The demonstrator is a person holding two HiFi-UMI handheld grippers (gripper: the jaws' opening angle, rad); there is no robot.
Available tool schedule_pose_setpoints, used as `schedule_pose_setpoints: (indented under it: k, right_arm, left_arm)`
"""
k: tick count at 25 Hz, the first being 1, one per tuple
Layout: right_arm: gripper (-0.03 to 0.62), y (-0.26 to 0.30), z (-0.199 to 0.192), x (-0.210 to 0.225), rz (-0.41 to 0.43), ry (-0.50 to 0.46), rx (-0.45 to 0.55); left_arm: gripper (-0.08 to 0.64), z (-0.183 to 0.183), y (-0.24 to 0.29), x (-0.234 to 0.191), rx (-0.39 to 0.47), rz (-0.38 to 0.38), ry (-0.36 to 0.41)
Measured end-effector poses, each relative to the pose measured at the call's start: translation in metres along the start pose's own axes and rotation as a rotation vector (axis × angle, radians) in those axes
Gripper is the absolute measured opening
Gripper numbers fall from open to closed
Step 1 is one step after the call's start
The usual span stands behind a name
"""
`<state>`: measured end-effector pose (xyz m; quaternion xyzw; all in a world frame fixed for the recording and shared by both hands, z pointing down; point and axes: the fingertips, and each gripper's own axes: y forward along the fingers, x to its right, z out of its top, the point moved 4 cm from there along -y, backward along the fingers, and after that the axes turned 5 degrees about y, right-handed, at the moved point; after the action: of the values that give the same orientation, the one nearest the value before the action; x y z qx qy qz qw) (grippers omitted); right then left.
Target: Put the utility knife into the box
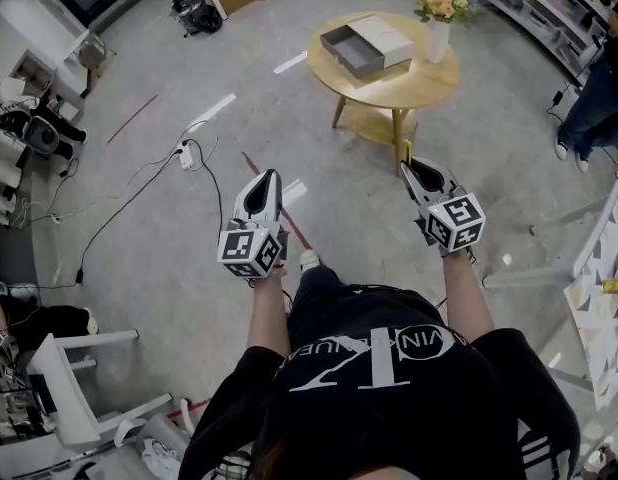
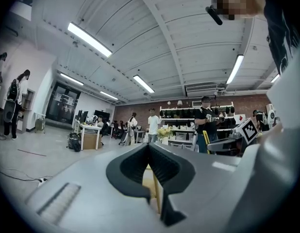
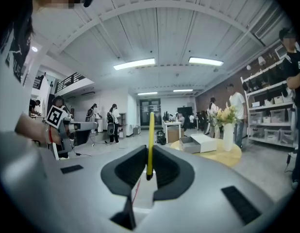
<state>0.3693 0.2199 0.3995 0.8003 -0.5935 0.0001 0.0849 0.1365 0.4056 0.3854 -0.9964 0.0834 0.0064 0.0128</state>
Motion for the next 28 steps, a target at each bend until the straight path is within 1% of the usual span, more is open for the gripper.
schedule_pose_setpoints:
  k: [3, 7, 12, 16, 20, 26, 28]
  right_arm:
    - [0.050, 0.006, -0.003, 0.006, -0.011, 0.024, 0.003]
    - [0.051, 0.020, -0.010, 0.010, -0.012, 0.046, -0.003]
    - [0.051, 0.039, -0.012, 0.028, -0.045, 0.064, -0.011]
    - [0.051, 0.069, 0.003, 0.048, -0.076, 0.078, 0.017]
    - [0.051, 0.097, 0.013, 0.065, -0.087, 0.079, 0.016]
    - [0.051, 0.137, 0.013, 0.091, -0.117, 0.110, -0.006]
    - [0.051, 0.151, 0.014, 0.096, -0.121, 0.119, -0.014]
  left_arm:
    - [0.011, -0.005, 0.001, -0.005, -0.021, 0.001, 0.004]
    - [0.011, -0.020, 0.008, -0.020, -0.048, 0.016, -0.032]
    - [0.011, -0.022, 0.048, -0.037, -0.055, -0.022, -0.026]
    - [0.011, -0.014, 0.085, -0.061, -0.034, -0.037, -0.020]
    - [0.011, -0.016, 0.122, -0.082, -0.033, -0.053, -0.031]
    - [0.011, -0.026, 0.166, -0.107, -0.059, -0.087, -0.042]
    - [0.011, -0.028, 0.177, -0.120, -0.066, -0.085, -0.049]
